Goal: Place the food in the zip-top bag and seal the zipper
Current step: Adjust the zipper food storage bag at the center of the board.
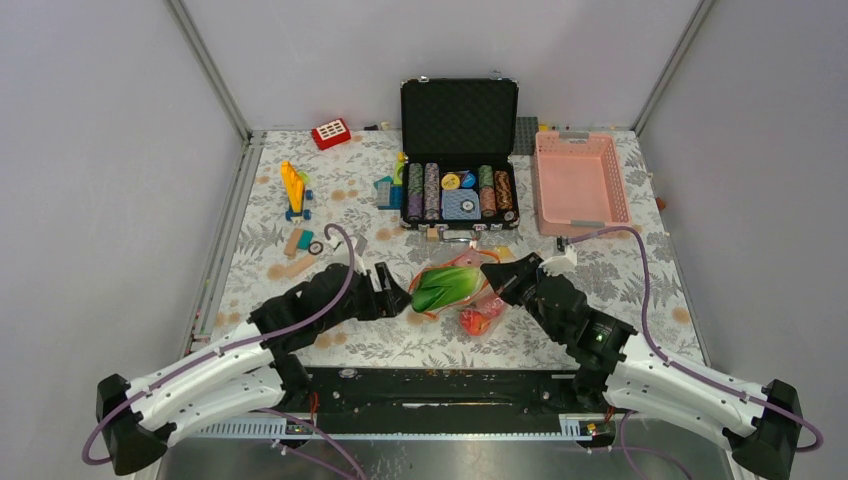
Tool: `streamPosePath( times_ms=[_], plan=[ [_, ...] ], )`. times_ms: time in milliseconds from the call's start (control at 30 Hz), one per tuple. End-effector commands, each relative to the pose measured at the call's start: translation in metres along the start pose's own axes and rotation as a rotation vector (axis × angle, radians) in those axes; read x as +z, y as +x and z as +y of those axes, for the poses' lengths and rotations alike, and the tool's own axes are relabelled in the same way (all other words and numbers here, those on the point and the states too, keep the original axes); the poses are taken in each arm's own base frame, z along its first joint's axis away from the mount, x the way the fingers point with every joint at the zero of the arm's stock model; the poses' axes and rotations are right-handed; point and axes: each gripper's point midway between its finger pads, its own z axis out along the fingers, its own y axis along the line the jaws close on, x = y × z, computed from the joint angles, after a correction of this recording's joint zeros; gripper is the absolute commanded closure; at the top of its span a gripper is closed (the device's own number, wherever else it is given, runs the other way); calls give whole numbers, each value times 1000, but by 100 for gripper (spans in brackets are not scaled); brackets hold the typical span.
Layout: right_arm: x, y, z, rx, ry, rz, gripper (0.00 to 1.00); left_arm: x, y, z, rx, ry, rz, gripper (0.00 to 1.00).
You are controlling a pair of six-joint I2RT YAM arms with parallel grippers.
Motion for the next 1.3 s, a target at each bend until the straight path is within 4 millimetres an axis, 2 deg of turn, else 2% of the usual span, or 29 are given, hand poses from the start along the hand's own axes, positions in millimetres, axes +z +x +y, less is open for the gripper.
streamPosePath(
  times_ms=[0,167,267,333,533,700,833,967,1067,1133,1267],
  plan=[
    [0,-13,19,79,-54,-54,100,-1,2,-27,-138,170,-18,29],
    [2,-8,25,122,-81,-40,100,6,9,-43,-217,282,-18,40],
    [2,-9,25,135,-81,-43,100,6,15,-49,-239,323,-17,44],
    [1,-12,23,129,-71,-55,100,2,14,-46,-237,322,-34,44],
    [-2,-21,16,138,-52,-104,100,-25,-6,-42,-183,333,-123,40],
    [-5,-34,12,160,-33,-167,100,-30,-6,-36,-181,305,-123,40],
    [0,-38,14,186,-34,-193,100,-19,8,-37,-186,314,-76,40],
    [5,-35,17,198,-28,-185,100,-4,27,-47,-174,347,-8,44],
    [6,-34,18,192,-21,-178,100,10,42,-45,-138,299,45,47],
    [6,-34,16,191,-15,-180,100,16,48,-43,-119,270,56,51],
    [4,-35,13,194,-8,-186,100,21,54,-42,-104,265,61,51]
  ],
)
